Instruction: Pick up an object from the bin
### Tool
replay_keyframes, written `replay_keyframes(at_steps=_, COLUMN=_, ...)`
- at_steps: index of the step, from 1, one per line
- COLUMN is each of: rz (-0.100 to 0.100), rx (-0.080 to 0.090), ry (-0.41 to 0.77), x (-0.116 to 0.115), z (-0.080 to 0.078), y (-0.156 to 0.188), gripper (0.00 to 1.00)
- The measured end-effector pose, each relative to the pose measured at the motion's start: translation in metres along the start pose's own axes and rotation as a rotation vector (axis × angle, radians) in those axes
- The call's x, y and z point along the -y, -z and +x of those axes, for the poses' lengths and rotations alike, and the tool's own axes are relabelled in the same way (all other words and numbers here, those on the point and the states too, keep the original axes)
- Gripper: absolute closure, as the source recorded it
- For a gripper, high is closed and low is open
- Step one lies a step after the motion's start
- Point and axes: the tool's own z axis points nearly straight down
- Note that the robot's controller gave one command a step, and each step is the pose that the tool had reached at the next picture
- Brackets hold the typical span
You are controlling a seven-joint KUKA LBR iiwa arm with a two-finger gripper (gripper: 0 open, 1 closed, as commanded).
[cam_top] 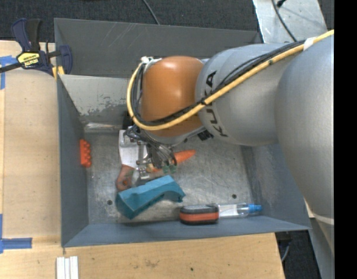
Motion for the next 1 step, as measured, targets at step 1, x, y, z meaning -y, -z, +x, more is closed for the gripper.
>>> replay_keyframes(at_steps=1, rz=-0.002, rx=0.031, ry=0.158, x=0.0054, z=0.0172, y=-0.0075, gripper=0.0)
